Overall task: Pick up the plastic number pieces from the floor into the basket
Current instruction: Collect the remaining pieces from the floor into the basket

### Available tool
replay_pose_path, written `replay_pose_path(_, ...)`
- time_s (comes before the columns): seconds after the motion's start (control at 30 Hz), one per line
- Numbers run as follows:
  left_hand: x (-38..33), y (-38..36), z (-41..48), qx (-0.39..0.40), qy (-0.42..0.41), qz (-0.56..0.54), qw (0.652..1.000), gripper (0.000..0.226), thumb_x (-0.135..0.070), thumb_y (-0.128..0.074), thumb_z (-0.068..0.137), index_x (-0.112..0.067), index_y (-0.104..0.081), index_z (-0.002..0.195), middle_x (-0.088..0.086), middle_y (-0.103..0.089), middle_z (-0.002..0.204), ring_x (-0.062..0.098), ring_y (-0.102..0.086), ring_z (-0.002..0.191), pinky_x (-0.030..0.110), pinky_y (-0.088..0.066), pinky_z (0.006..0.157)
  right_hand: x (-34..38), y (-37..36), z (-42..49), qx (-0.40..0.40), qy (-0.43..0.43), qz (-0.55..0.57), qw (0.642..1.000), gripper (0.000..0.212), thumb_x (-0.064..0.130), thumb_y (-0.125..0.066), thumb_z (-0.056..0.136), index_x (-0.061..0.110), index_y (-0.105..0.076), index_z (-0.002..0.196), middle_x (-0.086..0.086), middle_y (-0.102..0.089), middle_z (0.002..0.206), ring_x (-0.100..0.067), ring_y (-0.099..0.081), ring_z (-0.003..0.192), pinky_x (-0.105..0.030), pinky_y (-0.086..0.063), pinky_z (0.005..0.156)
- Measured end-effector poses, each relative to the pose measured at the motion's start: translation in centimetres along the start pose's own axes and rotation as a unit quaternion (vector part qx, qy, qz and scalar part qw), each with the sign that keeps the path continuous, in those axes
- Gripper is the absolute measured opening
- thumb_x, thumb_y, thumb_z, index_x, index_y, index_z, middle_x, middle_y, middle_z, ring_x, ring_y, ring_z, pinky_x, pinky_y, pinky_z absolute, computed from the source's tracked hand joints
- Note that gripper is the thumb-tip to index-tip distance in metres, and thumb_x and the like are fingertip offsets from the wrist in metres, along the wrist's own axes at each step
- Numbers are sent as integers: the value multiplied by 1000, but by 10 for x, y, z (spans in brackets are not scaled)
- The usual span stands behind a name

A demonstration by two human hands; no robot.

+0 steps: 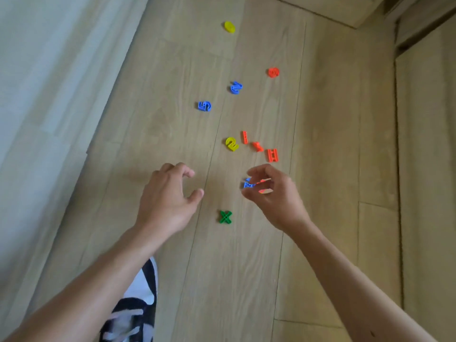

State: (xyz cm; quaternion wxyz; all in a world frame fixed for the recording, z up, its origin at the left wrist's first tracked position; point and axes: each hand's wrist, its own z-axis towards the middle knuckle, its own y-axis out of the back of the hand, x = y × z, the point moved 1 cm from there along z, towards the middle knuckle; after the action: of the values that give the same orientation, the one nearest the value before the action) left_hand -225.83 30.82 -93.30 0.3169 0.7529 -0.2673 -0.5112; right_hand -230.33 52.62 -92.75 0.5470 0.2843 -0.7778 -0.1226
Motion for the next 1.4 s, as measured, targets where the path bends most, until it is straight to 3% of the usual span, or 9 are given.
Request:
replay_pose_path(0.1,-2,7,12,15,-16,34,999,35,-33,-72,79,-21,-61,110,3,-59,110,28,-55,105,43,-48,86,3,18,14,-5,5,-41,999,28,17,-80,77,20,-66,102,-1,-66,97,-1,-65,71,-26,-57,61)
replay_pose_path(0.37,0,8,41,100,-88,204,970,48,-41,-76,74,-25,-56,114,1,-57,111,28,-56,105,35,-44,79,-20,19,27,-10,82,-207,975,44,26,-76,75,28,-58,116,7,-52,113,-13,-59,97,-45,-55,75)
replay_pose_path(0.47,-2,8,37,112,-92,231,962,50,-40,-79,71,-26,-55,112,1,-55,109,29,-55,103,38,-47,79,-24,6,23,19,63,-299,952,52,30,-74,77,29,-52,125,5,-45,126,-18,-54,110,-39,-53,73)
replay_pose_path(0.63,18,-11,17,110,-92,292,946,47,-34,-79,72,-23,-56,111,2,-52,107,28,-52,100,38,-45,72,-41,-11,20,8,79,-374,924,46,23,-64,83,26,-53,127,2,-43,120,-18,-46,111,-35,-52,60)
replay_pose_path(0.77,25,-24,15,91,-116,315,938,28,-14,-70,80,-20,-56,102,1,-50,101,25,-57,91,38,-48,61,-49,-11,24,-17,99,-365,926,37,22,-63,86,23,-58,122,2,-43,114,-19,-44,108,-34,-51,57)
replay_pose_path(0.87,26,-26,13,92,-124,275,949,21,-2,-65,81,-16,-57,95,2,-50,96,26,-56,87,42,-50,61,-50,-9,26,-9,119,-343,932,33,21,-61,88,20,-60,121,0,-46,112,-20,-46,108,-41,-55,68)
replay_pose_path(1.0,17,-36,8,100,-171,143,970,31,-4,-69,73,-18,-58,98,0,-51,96,24,-57,86,38,-48,71,-53,-13,32,4,155,-312,937,42,13,-61,88,19,-59,129,-4,-49,110,-24,-49,107,-39,-51,81)
replay_pose_path(1.1,-7,-51,-5,135,-260,88,952,39,-9,-74,71,-22,-55,103,-5,-49,99,16,-54,88,27,-43,74,-53,-12,35,11,158,-284,946,41,10,-64,86,13,-64,127,-10,-52,108,-28,-52,103,-43,-48,87)
replay_pose_path(1.4,-18,-84,-17,173,-342,217,898,27,1,-62,82,-10,-58,106,5,-49,107,23,-42,102,37,-47,84,-48,25,15,-15,129,-187,974,37,7,-69,82,20,-70,117,-3,-57,104,-19,-61,90,-40,-55,78)
